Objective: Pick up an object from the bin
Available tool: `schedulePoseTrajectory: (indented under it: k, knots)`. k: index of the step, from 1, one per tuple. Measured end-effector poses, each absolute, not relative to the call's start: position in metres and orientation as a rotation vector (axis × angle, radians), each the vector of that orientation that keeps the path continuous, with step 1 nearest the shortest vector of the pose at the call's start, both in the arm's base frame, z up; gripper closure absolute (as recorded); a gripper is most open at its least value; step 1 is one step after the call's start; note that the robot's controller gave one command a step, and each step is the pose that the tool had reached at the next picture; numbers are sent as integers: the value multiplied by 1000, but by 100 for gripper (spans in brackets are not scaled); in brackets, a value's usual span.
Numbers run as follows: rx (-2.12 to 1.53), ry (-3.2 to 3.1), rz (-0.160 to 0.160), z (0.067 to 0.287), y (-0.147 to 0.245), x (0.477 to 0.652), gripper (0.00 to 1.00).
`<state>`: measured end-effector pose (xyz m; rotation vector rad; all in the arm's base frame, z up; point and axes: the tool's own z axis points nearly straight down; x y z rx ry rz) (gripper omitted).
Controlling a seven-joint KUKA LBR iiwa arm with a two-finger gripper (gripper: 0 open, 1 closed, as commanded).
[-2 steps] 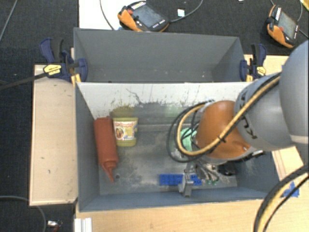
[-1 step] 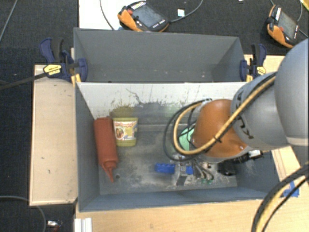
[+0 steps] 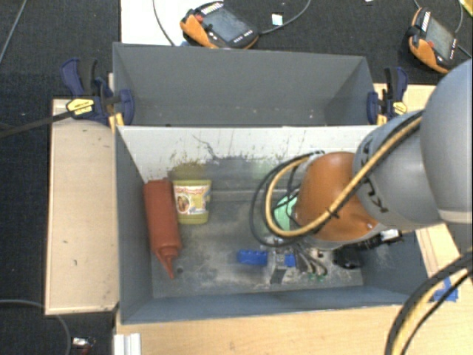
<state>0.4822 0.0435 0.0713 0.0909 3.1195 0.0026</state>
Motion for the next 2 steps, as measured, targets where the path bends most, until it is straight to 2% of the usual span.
schedulePoseTrajectory:
  k: [2]
  knots:
    - [85,3119,4,112,44,482,100]
